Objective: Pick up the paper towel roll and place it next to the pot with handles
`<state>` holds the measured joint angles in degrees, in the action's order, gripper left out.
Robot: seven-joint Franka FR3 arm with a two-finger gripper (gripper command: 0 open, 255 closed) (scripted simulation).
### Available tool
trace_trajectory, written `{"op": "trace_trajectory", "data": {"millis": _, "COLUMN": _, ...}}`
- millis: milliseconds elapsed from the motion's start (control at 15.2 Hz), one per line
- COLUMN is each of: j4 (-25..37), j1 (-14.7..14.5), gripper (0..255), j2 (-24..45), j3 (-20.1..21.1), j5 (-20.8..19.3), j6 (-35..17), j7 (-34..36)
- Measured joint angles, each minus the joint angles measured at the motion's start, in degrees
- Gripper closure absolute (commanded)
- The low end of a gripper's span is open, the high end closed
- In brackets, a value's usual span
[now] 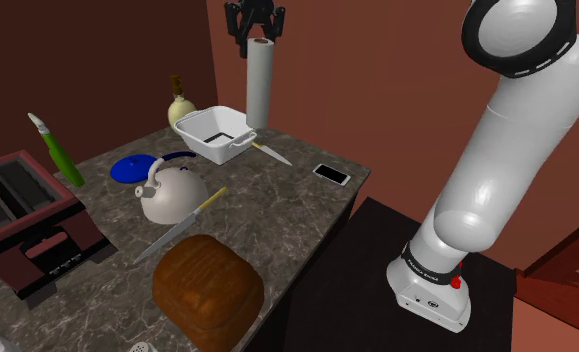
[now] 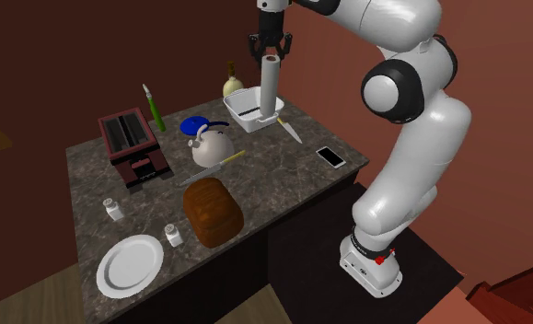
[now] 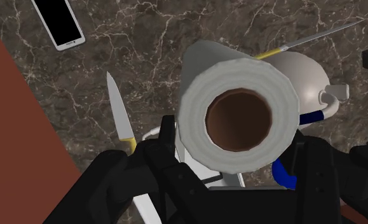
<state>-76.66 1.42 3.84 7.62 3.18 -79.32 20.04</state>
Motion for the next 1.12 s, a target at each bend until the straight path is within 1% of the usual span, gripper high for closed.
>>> {"op": "trace_trajectory", "data": {"millis": 660, "j4": -12.23, "j1": 0.25, "gripper": 255, "j2": -3.23, "j3": -0.20, "j5": 0.36, "j6": -8.98, "j7": -0.96}}
{"op": "trace_trajectory", "data": {"millis": 1122, "j4": -18.54, "j1": 0.22, "gripper": 255, "j2": -3.97, "j3": -0.16, "j5": 0.47, "j6": -14.55, "j7": -1.24}}
